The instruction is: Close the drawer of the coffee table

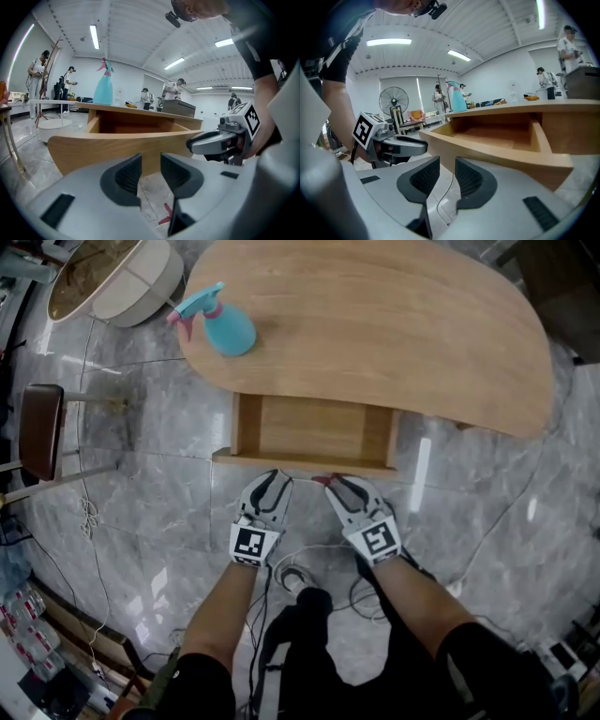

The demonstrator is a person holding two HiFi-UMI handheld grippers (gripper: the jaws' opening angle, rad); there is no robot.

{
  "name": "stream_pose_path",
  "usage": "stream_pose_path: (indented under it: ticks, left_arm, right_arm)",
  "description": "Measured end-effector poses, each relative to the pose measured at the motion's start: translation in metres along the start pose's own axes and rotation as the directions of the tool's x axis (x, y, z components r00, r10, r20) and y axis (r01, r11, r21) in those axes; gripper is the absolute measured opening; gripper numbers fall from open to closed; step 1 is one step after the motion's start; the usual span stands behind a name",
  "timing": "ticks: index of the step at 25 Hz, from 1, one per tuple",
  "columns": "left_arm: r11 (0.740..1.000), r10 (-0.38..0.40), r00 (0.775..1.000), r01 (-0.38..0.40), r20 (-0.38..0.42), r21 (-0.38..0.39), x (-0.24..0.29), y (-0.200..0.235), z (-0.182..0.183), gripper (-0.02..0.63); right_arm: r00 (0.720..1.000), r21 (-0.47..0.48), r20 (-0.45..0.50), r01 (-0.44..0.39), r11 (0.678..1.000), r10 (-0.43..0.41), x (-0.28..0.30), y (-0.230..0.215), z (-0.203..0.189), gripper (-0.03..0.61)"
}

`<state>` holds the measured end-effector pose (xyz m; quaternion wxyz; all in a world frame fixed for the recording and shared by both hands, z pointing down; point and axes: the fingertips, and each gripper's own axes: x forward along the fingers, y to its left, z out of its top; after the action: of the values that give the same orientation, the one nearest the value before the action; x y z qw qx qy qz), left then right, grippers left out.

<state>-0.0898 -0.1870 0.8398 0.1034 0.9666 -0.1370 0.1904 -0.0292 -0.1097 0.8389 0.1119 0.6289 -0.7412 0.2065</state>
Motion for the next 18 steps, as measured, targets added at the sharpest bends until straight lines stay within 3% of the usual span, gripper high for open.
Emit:
stream_pose_path:
  ticks: [4,9,12,18]
  left_arm:
    - [0.999,0.047,0.999,-0.047,0.024,-0.002,0.013,0.011,-0.002,0.092]
    - [0.994,0.096,0.995,-0.095,0.017,-0.049,0.019,0.014,-0.001,0.093]
    - [0.994,0.097,0.995,-0.096,0.019,-0.057,0.028,0.016,0.010,0.111]
    - [0.997,0.073,0.997,-0.073,0.029,-0.028,0.058,0.030,0.031,0.121]
  right_arm:
    - [1.000,0.015,-0.006,-0.006,1.000,0.006,0.014,-0.004,-0.010,0.097]
    - [1.000,0.039,-0.010,-0.024,0.999,0.025,0.016,-0.010,-0.011,0.092]
    - [0.999,0.054,0.047,0.005,0.999,-0.008,0.015,-0.025,0.008,0.092]
    - [0.997,0.033,0.072,0.040,0.999,-0.042,0.029,-0.061,0.031,0.092]
